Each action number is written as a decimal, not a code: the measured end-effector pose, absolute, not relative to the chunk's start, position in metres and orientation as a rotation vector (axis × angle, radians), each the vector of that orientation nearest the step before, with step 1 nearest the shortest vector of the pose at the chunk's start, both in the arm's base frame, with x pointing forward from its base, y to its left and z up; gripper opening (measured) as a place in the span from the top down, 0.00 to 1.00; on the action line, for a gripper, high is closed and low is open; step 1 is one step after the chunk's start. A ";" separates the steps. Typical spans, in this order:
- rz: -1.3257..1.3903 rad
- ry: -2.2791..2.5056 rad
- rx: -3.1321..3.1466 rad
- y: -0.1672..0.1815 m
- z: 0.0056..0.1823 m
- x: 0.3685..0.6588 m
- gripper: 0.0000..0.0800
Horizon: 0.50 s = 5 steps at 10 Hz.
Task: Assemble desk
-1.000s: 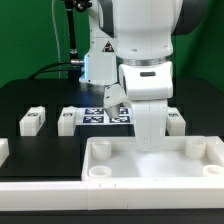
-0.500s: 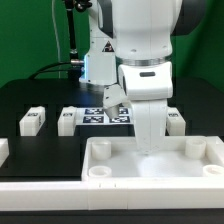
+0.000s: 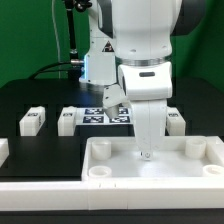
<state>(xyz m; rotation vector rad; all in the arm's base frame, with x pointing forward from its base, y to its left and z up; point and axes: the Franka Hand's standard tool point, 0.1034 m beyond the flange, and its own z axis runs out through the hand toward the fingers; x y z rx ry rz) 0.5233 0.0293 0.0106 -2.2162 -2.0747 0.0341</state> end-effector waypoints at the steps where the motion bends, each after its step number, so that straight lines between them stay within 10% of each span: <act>1: 0.034 -2.075 -2.216 0.029 0.011 0.523 0.19; 5: 0.019 -2.022 -2.304 0.029 0.035 0.528 0.19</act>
Offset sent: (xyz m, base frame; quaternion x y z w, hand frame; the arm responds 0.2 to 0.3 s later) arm 0.0002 -0.0134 0.0346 -0.0361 -0.0294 -0.0330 0.9984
